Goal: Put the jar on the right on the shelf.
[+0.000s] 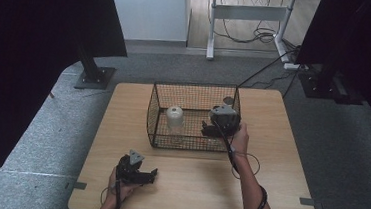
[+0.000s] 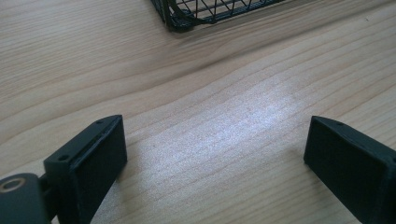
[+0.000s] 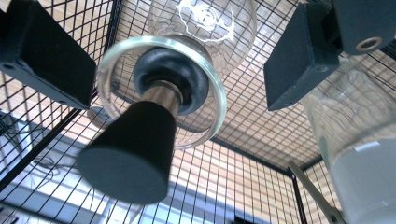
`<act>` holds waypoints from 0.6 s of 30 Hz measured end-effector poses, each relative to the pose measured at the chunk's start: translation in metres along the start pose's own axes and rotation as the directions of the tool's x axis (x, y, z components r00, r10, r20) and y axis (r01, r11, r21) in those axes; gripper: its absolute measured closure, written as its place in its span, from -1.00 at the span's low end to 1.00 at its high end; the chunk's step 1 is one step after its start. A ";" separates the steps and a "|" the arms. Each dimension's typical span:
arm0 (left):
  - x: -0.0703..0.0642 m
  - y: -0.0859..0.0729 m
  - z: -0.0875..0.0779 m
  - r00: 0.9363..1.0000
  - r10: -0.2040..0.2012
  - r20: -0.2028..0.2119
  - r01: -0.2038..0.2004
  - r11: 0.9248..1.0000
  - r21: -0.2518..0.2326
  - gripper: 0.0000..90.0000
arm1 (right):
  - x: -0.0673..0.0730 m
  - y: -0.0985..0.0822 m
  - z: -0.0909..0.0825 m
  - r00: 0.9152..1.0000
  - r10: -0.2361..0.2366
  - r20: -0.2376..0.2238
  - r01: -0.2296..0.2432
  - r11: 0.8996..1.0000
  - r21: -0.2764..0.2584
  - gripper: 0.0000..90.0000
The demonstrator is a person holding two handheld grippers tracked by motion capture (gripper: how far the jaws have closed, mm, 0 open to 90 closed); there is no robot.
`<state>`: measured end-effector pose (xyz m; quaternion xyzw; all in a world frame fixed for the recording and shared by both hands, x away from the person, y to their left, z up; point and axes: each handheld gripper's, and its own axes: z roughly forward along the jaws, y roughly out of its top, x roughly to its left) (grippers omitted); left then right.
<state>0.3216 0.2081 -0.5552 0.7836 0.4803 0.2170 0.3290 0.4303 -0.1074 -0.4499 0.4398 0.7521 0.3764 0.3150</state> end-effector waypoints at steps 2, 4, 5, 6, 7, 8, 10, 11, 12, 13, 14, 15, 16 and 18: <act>0.000 0.000 0.000 1.000 -0.002 0.001 0.002 1.000 -0.001 -0.88 | 0.000 -0.001 -0.004 1.000 0.009 -0.003 -0.009 1.000 -0.018 -0.81; 0.000 0.000 0.000 1.000 -0.002 0.000 0.002 1.000 -0.001 -0.88 | -0.001 -0.001 -0.008 1.000 0.015 -0.006 -0.015 0.999 -0.038 -0.81; 0.000 0.000 0.000 1.000 -0.002 0.001 0.002 1.000 0.000 -0.88 | -0.001 -0.001 -0.009 1.000 0.016 -0.008 -0.017 0.999 -0.044 -0.81; 0.000 0.000 0.000 1.000 -0.002 0.000 0.002 1.000 0.000 -0.88 | -0.001 -0.002 -0.011 1.000 0.018 -0.011 -0.019 0.999 -0.051 -0.81; 0.000 0.000 0.000 1.000 -0.001 0.000 0.001 1.000 0.000 -0.88 | -0.001 -0.002 -0.013 1.000 0.019 -0.013 -0.019 0.998 -0.058 -0.81; 0.000 0.000 0.000 1.000 -0.002 0.000 0.002 1.000 -0.001 -0.88 | -0.001 -0.003 -0.016 1.000 0.020 -0.017 -0.021 0.998 -0.065 -0.81; 0.000 0.000 0.000 1.000 0.000 0.000 0.000 1.000 0.000 -0.88 | -0.001 -0.004 -0.020 1.000 0.022 -0.022 -0.024 0.997 -0.076 -0.81; 0.000 0.000 0.000 1.000 0.001 0.000 -0.001 1.000 0.001 -0.88 | 0.000 -0.005 -0.022 0.999 0.021 -0.025 -0.023 0.997 -0.079 -0.81; 0.000 0.000 0.000 1.000 0.001 0.000 -0.001 1.000 0.000 -0.88 | 0.000 -0.006 -0.024 0.999 0.018 -0.027 -0.020 0.996 -0.085 -0.81; 0.000 0.000 0.000 1.000 0.001 0.000 -0.001 1.000 0.000 -0.88 | 0.000 -0.007 -0.026 0.999 0.016 -0.030 -0.019 0.996 -0.090 -0.80; 0.000 0.000 0.000 1.000 0.000 0.000 0.000 1.000 -0.001 -0.88 | 0.000 -0.008 -0.029 0.999 0.015 -0.033 -0.018 0.995 -0.096 -0.80; 0.000 0.000 0.000 1.000 -0.001 -0.001 0.001 1.000 -0.001 -0.88 | 0.001 -0.009 -0.031 0.999 0.015 -0.034 -0.018 0.995 -0.100 -0.80; 0.000 0.000 0.000 1.000 -0.001 -0.001 0.001 1.000 -0.001 -0.88 | 0.001 -0.010 -0.033 0.999 0.015 -0.037 -0.018 0.994 -0.104 -0.80; 0.000 0.000 0.000 1.000 -0.001 -0.001 0.001 1.000 -0.001 -0.88 | 0.001 -0.013 -0.038 0.999 0.016 -0.044 -0.021 0.993 -0.115 -0.80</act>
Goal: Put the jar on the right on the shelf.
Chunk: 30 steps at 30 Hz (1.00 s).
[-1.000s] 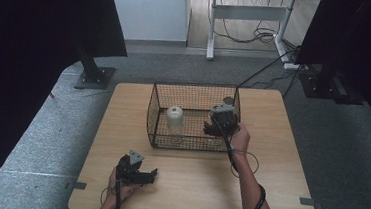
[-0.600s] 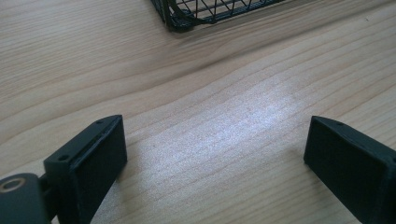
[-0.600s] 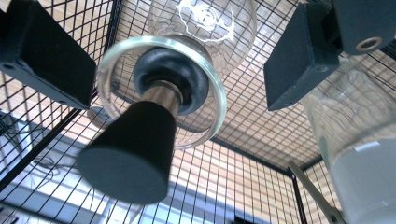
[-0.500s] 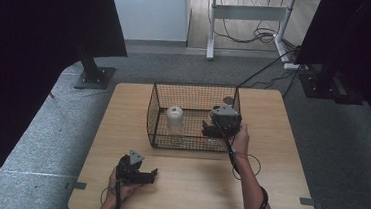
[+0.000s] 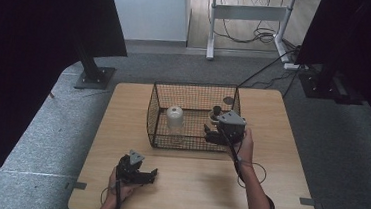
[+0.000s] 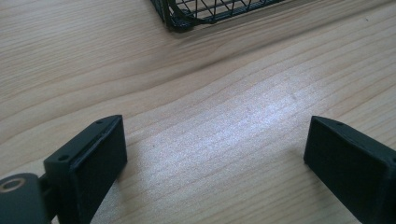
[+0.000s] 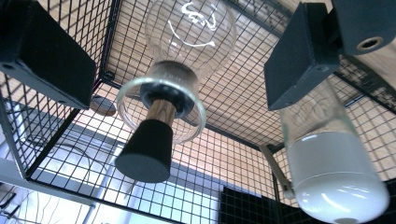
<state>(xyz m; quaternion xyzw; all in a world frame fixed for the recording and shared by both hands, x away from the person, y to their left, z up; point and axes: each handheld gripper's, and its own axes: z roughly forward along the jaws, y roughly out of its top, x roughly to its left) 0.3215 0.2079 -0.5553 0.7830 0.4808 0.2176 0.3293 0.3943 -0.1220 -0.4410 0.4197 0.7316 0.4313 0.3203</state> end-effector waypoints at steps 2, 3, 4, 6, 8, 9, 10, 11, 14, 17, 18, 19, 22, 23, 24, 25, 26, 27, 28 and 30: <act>0.000 0.000 0.000 1.000 0.000 0.000 0.000 1.000 0.000 -0.88 | 0.000 -0.003 -0.006 1.000 0.007 -0.011 -0.007 1.000 -0.013 -0.80; 0.000 0.000 0.000 1.000 0.001 0.000 -0.001 1.000 0.000 -0.88 | 0.000 -0.004 -0.008 1.000 0.009 -0.014 -0.009 1.000 -0.018 -0.80; 0.000 0.000 0.000 1.000 0.001 0.001 -0.001 1.000 -0.001 -0.88 | 0.000 -0.007 -0.012 1.000 0.012 -0.021 -0.013 1.000 -0.026 -0.80; 0.000 0.000 0.000 1.000 0.002 0.001 -0.002 1.000 -0.001 -0.88 | 0.000 -0.012 -0.018 0.999 0.014 -0.029 -0.015 0.999 -0.036 -0.80; 0.000 0.000 0.000 1.000 0.001 0.001 -0.001 1.000 -0.001 -0.88 | 0.000 -0.018 -0.025 0.999 0.020 -0.038 -0.022 0.999 -0.047 -0.79; -0.001 0.000 0.000 1.000 0.000 0.002 0.000 1.000 -0.001 -0.88 | -0.001 -0.022 -0.029 0.999 0.024 -0.042 -0.026 0.998 -0.051 -0.79; -0.001 0.000 0.000 1.000 0.000 0.002 0.000 1.000 -0.001 -0.88 | -0.001 -0.027 -0.033 0.999 0.028 -0.046 -0.031 0.998 -0.055 -0.79; -0.001 0.000 0.000 1.000 0.000 0.002 0.000 1.000 -0.001 -0.88 | -0.002 -0.030 -0.036 0.998 0.030 -0.048 -0.033 0.998 -0.056 -0.79; -0.001 0.000 0.000 1.000 0.001 0.001 -0.001 1.000 0.000 -0.88 | -0.002 -0.045 -0.046 0.998 0.029 -0.058 -0.032 0.998 -0.053 -0.79; -0.001 0.000 0.000 1.000 0.001 0.001 -0.001 1.000 -0.001 -0.88 | -0.003 -0.060 -0.055 0.997 0.030 -0.067 -0.034 0.998 -0.055 -0.79; -0.001 0.000 0.000 1.000 0.002 0.001 -0.002 1.000 0.000 -0.88 | -0.003 -0.065 -0.058 0.997 0.034 -0.069 -0.038 0.998 -0.058 -0.79; -0.001 0.000 0.000 1.000 0.001 0.001 -0.001 1.000 -0.001 -0.88 | -0.004 -0.069 -0.061 0.996 0.039 -0.074 -0.044 0.997 -0.060 -0.79; -0.001 0.000 0.000 1.000 0.001 0.001 -0.001 1.000 0.000 -0.88 | -0.005 -0.084 -0.070 0.996 0.046 -0.077 -0.051 0.997 -0.063 -0.78; -0.001 0.000 0.000 1.000 0.001 0.001 -0.001 1.000 0.000 -0.88 | -0.005 -0.090 -0.073 0.996 0.053 -0.076 -0.057 0.996 -0.061 -0.77; -0.001 0.000 0.000 1.000 0.001 0.001 -0.001 1.000 -0.001 -0.88 | -0.007 -0.096 -0.076 0.996 0.059 -0.074 -0.063 0.996 -0.061 -0.76; -0.001 0.000 0.000 1.000 0.001 0.001 -0.001 1.000 -0.001 -0.88 | -0.007 -0.100 -0.078 0.995 0.063 -0.072 -0.068 0.996 -0.060 -0.76; -0.001 0.000 0.000 1.000 0.001 0.001 -0.001 1.000 0.000 -0.88 | -0.008 -0.106 -0.080 0.995 0.071 -0.067 -0.075 0.996 -0.055 -0.76; -0.001 0.000 0.000 1.000 0.002 0.001 -0.002 1.000 0.000 -0.88 | -0.010 -0.111 -0.082 0.995 0.079 -0.063 -0.082 0.995 -0.051 -0.75; -0.001 0.000 0.000 1.000 0.001 0.001 -0.001 1.000 0.000 -0.88 | -0.011 -0.114 -0.083 0.995 0.087 -0.059 -0.089 0.995 -0.048 -0.74; -0.001 0.000 0.000 1.000 0.001 0.000 -0.001 1.000 0.000 -0.88 | -0.015 -0.123 -0.084 0.992 0.113 -0.051 -0.115 0.993 -0.040 -0.73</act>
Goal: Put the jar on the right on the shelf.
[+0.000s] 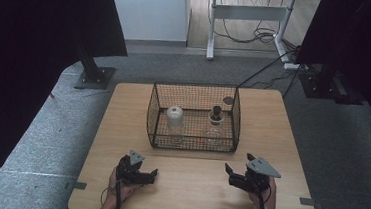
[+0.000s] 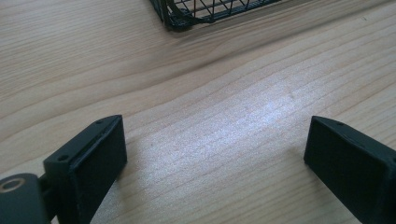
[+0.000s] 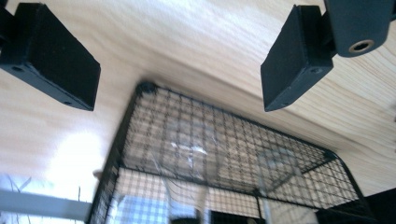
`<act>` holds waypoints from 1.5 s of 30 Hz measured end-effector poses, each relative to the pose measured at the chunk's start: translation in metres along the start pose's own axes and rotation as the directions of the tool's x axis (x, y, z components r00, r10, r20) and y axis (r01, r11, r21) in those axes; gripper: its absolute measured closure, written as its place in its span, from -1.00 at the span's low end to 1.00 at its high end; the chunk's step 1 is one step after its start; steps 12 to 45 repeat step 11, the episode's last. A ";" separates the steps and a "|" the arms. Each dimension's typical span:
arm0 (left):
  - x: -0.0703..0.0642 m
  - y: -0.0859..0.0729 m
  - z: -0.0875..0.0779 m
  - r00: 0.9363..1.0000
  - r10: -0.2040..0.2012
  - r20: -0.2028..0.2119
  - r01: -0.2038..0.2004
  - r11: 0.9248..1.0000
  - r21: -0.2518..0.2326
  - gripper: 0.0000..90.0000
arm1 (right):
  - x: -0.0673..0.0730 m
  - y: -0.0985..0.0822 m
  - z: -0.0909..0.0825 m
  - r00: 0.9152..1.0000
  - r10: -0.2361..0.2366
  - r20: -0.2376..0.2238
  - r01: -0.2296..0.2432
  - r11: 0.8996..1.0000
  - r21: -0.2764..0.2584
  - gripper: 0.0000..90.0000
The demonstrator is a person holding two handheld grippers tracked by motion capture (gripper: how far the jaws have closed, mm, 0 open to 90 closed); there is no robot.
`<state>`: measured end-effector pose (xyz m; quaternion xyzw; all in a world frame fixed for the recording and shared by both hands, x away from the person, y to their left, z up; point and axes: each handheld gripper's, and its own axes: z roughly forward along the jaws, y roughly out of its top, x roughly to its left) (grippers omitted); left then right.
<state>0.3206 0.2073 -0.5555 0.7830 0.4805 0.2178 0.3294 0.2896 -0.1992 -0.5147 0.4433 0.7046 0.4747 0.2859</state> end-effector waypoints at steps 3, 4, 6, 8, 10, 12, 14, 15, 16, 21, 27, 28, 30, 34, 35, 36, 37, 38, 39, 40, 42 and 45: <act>0.000 0.000 0.000 1.000 0.001 -0.002 -0.001 1.000 0.000 -0.88 | -0.005 -0.010 0.001 0.999 0.027 0.022 -0.027 0.999 0.021 -0.73; 0.000 0.000 0.000 1.000 0.002 -0.003 -0.002 1.000 -0.001 -0.88 | -0.007 -0.012 0.001 0.999 0.027 0.028 -0.028 0.999 0.030 -0.73; -0.001 0.000 0.000 1.000 0.003 -0.003 -0.003 1.000 -0.001 -0.88 | -0.008 -0.015 0.001 0.999 0.035 0.038 -0.036 0.999 0.033 -0.74; -0.001 0.000 0.000 1.000 0.004 -0.003 -0.004 1.000 -0.001 -0.88 | -0.009 -0.016 0.001 0.998 0.046 0.040 -0.047 0.998 0.030 -0.74; -0.001 0.000 0.000 1.000 0.005 -0.001 -0.005 1.000 -0.003 -0.87 | -0.008 -0.016 0.000 0.998 0.044 0.047 -0.046 0.999 0.029 -0.75; -0.002 0.000 -0.001 1.000 0.006 -0.001 -0.006 1.000 -0.004 -0.87 | -0.008 -0.016 0.000 0.998 0.044 0.049 -0.045 0.999 0.029 -0.75; -0.002 0.000 -0.001 1.000 0.006 -0.001 -0.006 1.000 -0.004 -0.87 | -0.008 -0.016 0.000 0.998 0.044 0.049 -0.045 0.999 0.029 -0.75; -0.002 0.000 -0.001 1.000 0.006 -0.001 -0.006 1.000 -0.004 -0.87 | -0.008 -0.016 0.000 0.998 0.044 0.049 -0.045 0.999 0.029 -0.75; -0.002 0.000 -0.001 1.000 0.006 -0.001 -0.006 1.000 -0.004 -0.87 | -0.008 -0.016 0.000 0.998 0.044 0.049 -0.045 0.999 0.029 -0.75; -0.002 0.000 -0.001 1.000 0.006 -0.001 -0.006 1.000 -0.004 -0.87 | -0.008 -0.016 0.000 0.998 0.044 0.049 -0.045 0.999 0.029 -0.75; -0.002 0.000 -0.001 1.000 0.006 -0.001 -0.006 1.000 -0.004 -0.87 | -0.008 -0.016 0.000 0.998 0.044 0.049 -0.045 0.999 0.029 -0.75; -0.002 0.000 -0.001 1.000 0.006 -0.001 -0.006 1.000 -0.004 -0.87 | -0.008 -0.016 0.000 0.998 0.044 0.049 -0.045 0.999 0.029 -0.75; -0.002 0.000 -0.001 1.000 0.006 -0.001 -0.006 1.000 -0.004 -0.87 | -0.008 -0.016 0.000 0.998 0.044 0.049 -0.045 0.999 0.029 -0.75; -0.002 0.000 -0.001 1.000 0.006 -0.001 -0.006 1.000 -0.004 -0.87 | -0.008 -0.016 0.000 0.998 0.044 0.049 -0.045 0.999 0.029 -0.75; -0.002 0.000 -0.001 1.000 0.006 -0.001 -0.006 1.000 -0.004 -0.87 | -0.008 -0.016 0.000 0.998 0.044 0.049 -0.045 0.999 0.029 -0.75; -0.002 0.000 -0.001 1.000 0.006 -0.001 -0.006 1.000 -0.004 -0.87 | -0.008 -0.016 0.000 0.998 0.044 0.049 -0.045 0.999 0.029 -0.75; -0.002 0.000 -0.001 1.000 0.006 -0.001 -0.006 1.000 -0.004 -0.87 | -0.008 -0.016 0.000 0.998 0.044 0.049 -0.045 0.999 0.029 -0.75; -0.002 0.000 -0.001 1.000 0.006 -0.001 -0.006 1.000 -0.004 -0.87 | -0.008 -0.016 0.000 0.998 0.044 0.049 -0.045 0.999 0.029 -0.75; -0.002 0.000 -0.001 1.000 0.006 -0.001 -0.006 1.000 -0.004 -0.87 | -0.008 -0.016 0.000 0.998 0.044 0.049 -0.045 0.999 0.029 -0.75; -0.002 0.000 -0.001 1.000 0.006 -0.001 -0.006 1.000 -0.004 -0.87 | -0.008 -0.016 0.000 0.998 0.044 0.049 -0.045 0.999 0.029 -0.75; -0.002 0.000 -0.001 1.000 0.006 -0.001 -0.006 1.000 -0.004 -0.87 | -0.008 -0.016 0.000 0.998 0.044 0.049 -0.045 0.999 0.029 -0.75; -0.002 0.000 -0.001 1.000 0.006 -0.001 -0.006 1.000 -0.004 -0.87 | -0.008 -0.016 0.000 0.998 0.044 0.049 -0.045 0.999 0.029 -0.75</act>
